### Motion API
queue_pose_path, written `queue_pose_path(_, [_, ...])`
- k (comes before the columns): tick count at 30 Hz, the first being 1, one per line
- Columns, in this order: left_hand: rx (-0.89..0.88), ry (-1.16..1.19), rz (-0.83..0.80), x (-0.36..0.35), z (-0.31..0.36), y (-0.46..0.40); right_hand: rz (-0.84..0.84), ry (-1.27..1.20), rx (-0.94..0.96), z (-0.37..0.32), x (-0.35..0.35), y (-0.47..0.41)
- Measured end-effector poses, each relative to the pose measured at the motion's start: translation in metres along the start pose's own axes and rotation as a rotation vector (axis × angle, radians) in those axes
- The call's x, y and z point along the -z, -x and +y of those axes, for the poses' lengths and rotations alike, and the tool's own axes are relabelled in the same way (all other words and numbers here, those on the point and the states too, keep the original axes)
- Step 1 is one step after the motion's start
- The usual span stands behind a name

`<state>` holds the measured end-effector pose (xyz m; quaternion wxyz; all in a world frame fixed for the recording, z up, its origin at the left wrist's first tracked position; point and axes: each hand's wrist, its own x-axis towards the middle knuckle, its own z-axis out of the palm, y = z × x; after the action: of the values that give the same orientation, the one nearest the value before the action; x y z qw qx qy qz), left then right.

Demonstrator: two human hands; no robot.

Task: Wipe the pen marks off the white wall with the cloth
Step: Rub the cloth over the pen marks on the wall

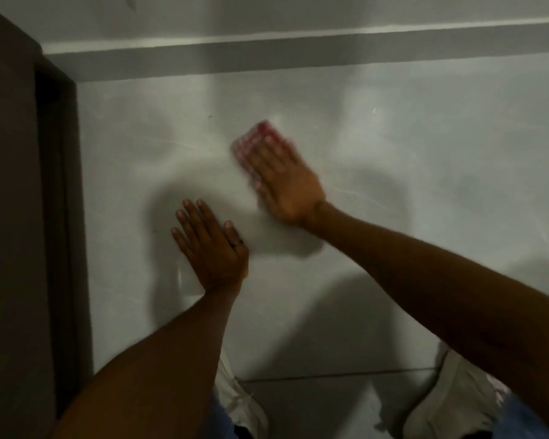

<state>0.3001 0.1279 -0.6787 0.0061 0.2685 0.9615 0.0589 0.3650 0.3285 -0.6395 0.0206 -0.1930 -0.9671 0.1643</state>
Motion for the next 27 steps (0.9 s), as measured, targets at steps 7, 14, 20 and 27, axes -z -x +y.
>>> queue_pose_path(7, [-0.001,0.008,-0.06,0.002,-0.001,0.0,-0.23,-0.071,0.552,-0.033,-0.027,0.186])
queue_pose_path(14, [0.007,0.0,-0.069,-0.001,-0.002,-0.001,-0.17,0.019,0.384,0.04,-0.011,0.137])
queue_pose_path(20, [0.003,-0.009,-0.073,-0.001,-0.005,-0.004,0.085,-0.059,-0.269,0.095,0.034,0.033])
queue_pose_path(27, [0.051,0.144,-0.727,0.062,-0.016,-0.039,-0.303,-0.009,-0.851,0.061,0.063,0.038])
